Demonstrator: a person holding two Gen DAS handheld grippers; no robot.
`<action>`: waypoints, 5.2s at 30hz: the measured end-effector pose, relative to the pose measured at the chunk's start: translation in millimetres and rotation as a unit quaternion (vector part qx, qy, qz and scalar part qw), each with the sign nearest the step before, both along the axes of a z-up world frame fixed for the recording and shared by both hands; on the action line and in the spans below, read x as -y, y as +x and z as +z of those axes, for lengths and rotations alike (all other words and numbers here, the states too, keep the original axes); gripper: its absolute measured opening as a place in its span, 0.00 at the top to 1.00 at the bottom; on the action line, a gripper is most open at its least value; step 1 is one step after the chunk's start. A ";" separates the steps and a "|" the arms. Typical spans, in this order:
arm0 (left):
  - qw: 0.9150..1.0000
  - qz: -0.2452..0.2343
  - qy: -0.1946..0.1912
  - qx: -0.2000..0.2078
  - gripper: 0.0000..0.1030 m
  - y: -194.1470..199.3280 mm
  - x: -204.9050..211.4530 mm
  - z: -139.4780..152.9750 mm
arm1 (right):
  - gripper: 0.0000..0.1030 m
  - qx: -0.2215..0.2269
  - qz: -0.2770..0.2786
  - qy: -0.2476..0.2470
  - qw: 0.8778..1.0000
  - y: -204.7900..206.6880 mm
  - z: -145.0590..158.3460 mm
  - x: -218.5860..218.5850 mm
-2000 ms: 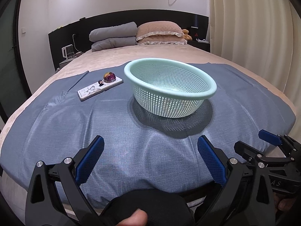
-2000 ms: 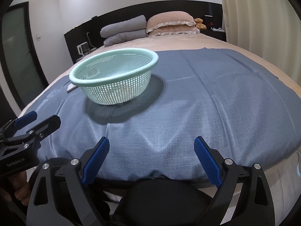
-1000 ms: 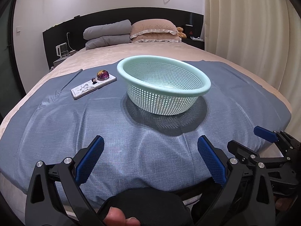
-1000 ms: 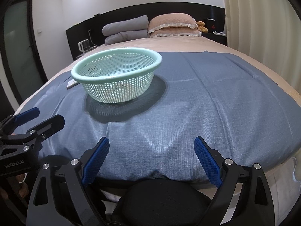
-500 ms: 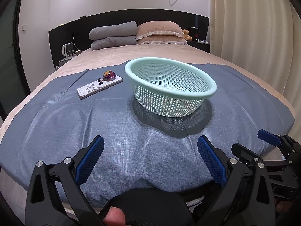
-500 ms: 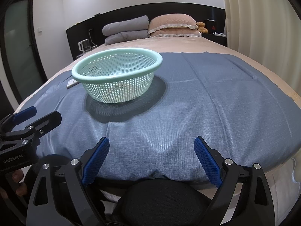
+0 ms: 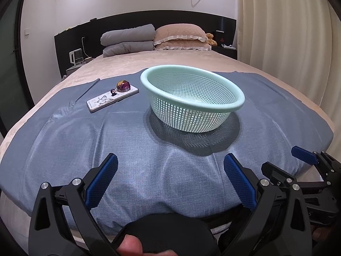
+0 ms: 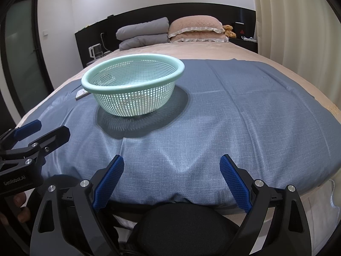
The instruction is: Organize jewelry
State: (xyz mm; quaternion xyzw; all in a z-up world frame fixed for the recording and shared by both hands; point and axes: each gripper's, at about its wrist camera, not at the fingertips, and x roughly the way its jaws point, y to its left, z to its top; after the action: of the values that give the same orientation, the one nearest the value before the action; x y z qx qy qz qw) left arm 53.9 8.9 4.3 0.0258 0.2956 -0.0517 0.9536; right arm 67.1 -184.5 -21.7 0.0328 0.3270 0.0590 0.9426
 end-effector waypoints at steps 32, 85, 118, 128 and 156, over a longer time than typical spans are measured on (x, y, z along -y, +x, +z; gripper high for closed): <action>1.000 0.006 0.000 -0.006 0.06 1.6 0.1 -1.7 | 0.15 -0.003 0.002 -0.002 1.000 1.2 -1.4 -1.7; 1.000 0.017 0.014 -0.011 0.06 -2.1 2.3 -3.7 | 0.15 -0.001 -0.004 -0.016 1.000 -0.3 0.4 -0.9; 0.999 0.034 0.013 -0.034 0.05 0.7 -5.6 -9.5 | 0.15 -0.002 -0.009 -0.020 1.000 0.0 -0.3 -2.0; 0.999 0.034 0.006 -0.034 0.05 0.9 -7.1 -9.2 | 0.15 -0.005 -0.008 -0.024 1.000 1.2 -0.8 -4.0; 0.998 0.056 0.011 0.018 0.05 -15.4 -10.6 1.3 | 0.15 -0.004 -0.006 -0.021 1.000 0.9 -2.3 -4.3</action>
State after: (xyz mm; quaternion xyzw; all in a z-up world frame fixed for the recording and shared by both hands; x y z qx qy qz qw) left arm 38.5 19.5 5.5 0.0207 0.2801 0.0056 0.9597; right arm 68.0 -180.2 -24.0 0.0154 0.3316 0.0466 0.9422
